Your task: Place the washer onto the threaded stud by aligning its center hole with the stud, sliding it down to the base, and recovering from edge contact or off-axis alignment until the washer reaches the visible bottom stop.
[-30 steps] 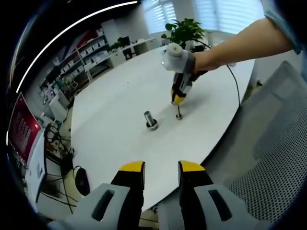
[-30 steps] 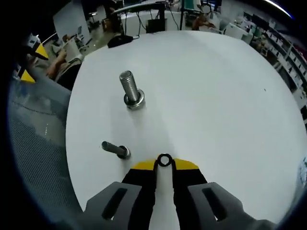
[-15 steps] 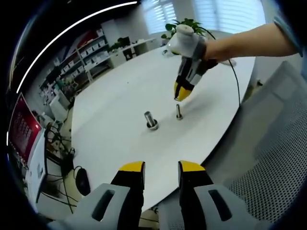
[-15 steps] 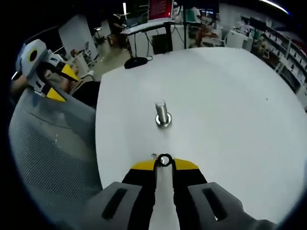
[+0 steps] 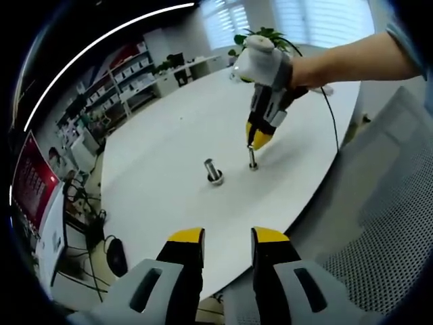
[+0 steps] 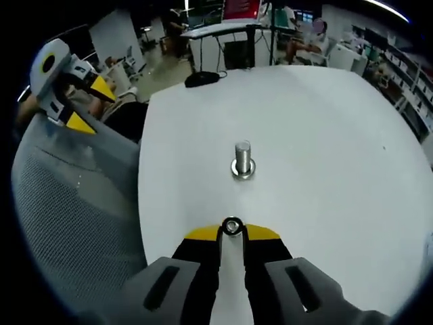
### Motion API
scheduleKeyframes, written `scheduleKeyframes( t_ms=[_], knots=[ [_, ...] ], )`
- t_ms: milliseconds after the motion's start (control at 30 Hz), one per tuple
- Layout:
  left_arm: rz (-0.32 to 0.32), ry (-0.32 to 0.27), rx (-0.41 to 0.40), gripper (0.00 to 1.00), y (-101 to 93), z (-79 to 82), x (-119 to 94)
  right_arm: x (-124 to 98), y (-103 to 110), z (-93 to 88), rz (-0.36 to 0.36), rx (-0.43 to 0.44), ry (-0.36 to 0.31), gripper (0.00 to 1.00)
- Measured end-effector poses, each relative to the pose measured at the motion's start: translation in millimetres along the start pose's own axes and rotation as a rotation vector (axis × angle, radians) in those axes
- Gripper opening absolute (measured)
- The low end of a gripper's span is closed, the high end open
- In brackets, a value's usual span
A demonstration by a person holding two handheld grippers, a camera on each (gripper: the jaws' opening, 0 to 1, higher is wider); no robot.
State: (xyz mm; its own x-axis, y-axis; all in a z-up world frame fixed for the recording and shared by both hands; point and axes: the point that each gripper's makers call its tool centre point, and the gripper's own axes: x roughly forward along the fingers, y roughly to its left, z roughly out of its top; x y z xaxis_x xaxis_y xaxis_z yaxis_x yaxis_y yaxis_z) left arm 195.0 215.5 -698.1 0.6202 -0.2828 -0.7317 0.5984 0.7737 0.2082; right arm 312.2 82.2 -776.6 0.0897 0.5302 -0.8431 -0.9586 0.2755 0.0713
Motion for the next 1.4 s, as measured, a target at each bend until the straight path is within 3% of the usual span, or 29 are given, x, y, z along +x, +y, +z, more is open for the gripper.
scheduleKeyframes(
  t_ms=[533,800,900,1067,1200,1333,1400],
  knots=[
    [-0.002,-0.003,-0.003,0.25,-0.4,0.6,0.0,17.5,-0.7,-8.9,-0.015,-0.027,0.064,0.14],
    [0.000,-0.003,-0.002,0.25,-0.1,0.7,0.0,42.3,-5.0,-28.9,-0.022,-0.057,0.146,0.15],
    [0.000,-0.010,-0.010,0.25,0.3,1.9,-0.3,41.3,-5.8,-36.9,-0.027,-0.046,0.173,0.17],
    [-0.006,-0.019,-0.011,0.26,-1.2,3.8,-0.6,14.7,-1.3,-48.3,-0.031,-0.031,0.170,0.17],
    [-0.009,-0.020,-0.011,0.26,-1.8,4.0,-0.6,-17.9,4.1,-47.4,-0.042,0.009,0.111,0.17],
    [-0.013,-0.020,-0.016,0.26,-2.0,3.8,-0.5,-57.0,10.4,-39.4,-0.063,0.057,0.009,0.17],
    [-0.006,-0.022,-0.024,0.26,-0.5,3.7,-1.4,-78.2,12.9,-29.0,-0.078,0.090,-0.100,0.17]
  ],
)
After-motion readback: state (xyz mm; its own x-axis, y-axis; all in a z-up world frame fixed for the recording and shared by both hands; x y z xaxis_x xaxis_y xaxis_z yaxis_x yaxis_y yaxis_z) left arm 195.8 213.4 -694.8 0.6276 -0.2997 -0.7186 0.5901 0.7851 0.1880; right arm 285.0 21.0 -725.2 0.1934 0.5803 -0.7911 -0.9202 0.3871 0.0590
